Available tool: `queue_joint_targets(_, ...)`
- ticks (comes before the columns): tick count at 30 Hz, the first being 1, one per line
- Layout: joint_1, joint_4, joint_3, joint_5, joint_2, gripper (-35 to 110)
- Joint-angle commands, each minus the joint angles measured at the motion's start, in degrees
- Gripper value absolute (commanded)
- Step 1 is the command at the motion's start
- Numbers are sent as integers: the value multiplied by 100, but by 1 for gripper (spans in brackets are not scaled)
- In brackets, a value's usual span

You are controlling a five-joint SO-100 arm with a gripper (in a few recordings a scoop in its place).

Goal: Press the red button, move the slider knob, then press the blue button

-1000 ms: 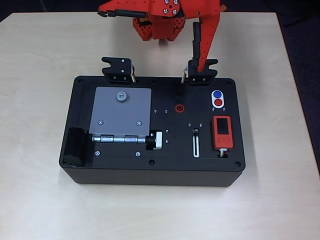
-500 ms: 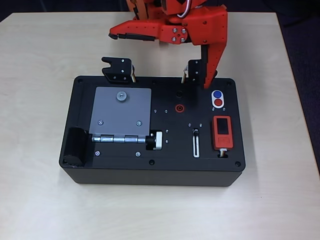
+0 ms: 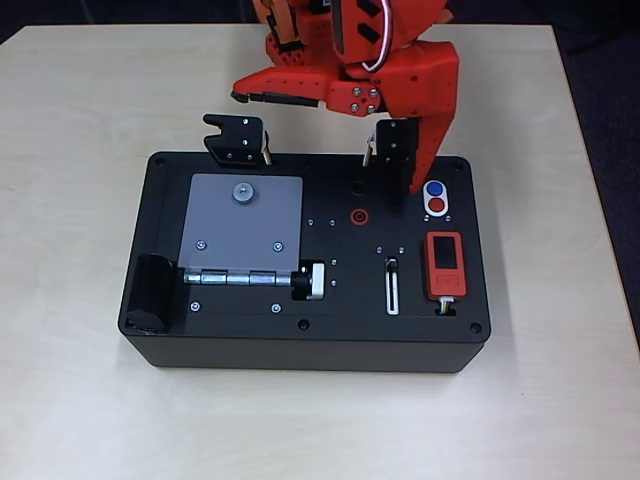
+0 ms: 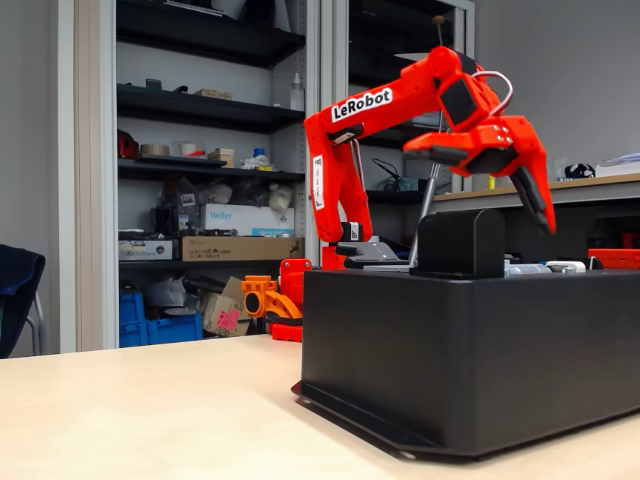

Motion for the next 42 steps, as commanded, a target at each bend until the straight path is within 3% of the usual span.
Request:
queue_joint_targets(1,-193,-79,18,158,26,104)
queue_joint_targets(27,-721,-211,-677,721,-580,104)
queue_joint_targets(42,-659,-343,44,721,-44,104)
